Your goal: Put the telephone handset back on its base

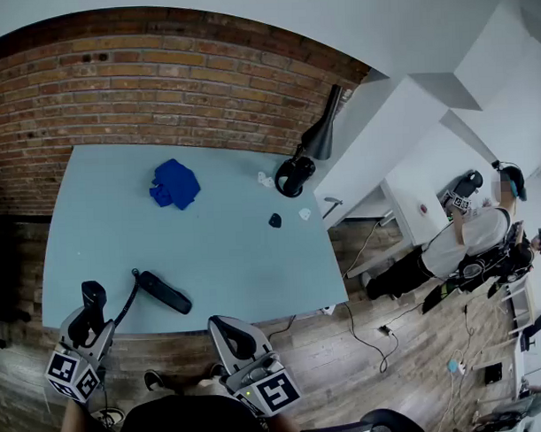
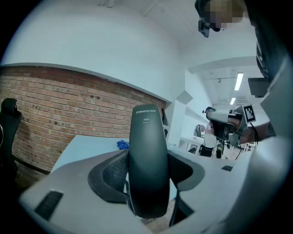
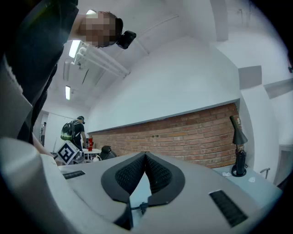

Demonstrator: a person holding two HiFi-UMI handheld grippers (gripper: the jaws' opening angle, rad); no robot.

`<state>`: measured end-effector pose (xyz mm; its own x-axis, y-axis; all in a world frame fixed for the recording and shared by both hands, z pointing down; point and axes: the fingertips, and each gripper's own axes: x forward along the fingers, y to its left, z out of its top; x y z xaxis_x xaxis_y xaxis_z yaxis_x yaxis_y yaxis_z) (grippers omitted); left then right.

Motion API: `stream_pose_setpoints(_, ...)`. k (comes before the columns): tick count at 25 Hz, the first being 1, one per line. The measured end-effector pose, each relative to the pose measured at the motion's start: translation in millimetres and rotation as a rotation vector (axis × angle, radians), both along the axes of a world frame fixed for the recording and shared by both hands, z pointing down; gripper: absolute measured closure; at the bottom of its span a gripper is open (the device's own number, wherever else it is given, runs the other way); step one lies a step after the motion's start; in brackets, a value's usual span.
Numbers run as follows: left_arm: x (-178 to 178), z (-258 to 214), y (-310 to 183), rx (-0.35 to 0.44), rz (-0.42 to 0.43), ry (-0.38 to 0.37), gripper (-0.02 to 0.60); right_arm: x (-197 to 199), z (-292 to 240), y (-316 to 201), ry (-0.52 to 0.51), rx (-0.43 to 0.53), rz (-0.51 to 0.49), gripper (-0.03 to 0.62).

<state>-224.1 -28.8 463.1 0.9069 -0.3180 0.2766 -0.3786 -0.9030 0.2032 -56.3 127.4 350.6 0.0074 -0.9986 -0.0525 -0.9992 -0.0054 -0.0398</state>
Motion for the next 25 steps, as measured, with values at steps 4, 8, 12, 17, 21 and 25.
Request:
stream_pose_setpoints(4,4.5,-8.1,-0.5,0.033,0.005,0.020,0.304,3.5,1.3,-7.6,0.043,-0.009,0.012,0.580)
stream_pose_setpoints(8,9.6,-14.0,-4.4,0.037,0.003,0.025,0.304,3.4,1.7,-15.5,0.064,-0.022,0.000,0.580)
stream_pose_setpoints(12,14.4,-14.5,-7.4,0.007,-0.010,0.020,0.304,0.5,1.8,-24.3,0.076,-0.025,-0.024,0.580)
stream_pose_setpoints(17,20.5,-17.4,-0.9,0.019,-0.019,0.042,0.304,2.3,4.8,-24.6,0.065,-0.015,-0.020,0.580)
stream_pose_setpoints(21,13.0,-27.1,-4.0,0.046,-0.025,0.052,0.304,-5.2,-0.7,-33.5,0.078,0.010,-0.022,0.580)
stream_pose_setpoints(25,7.7,-31.5,-10.9,0.004,-0.045,0.057,0.304,-6.6,-9.3,-43.9,0.082,0.052,0.000,0.580)
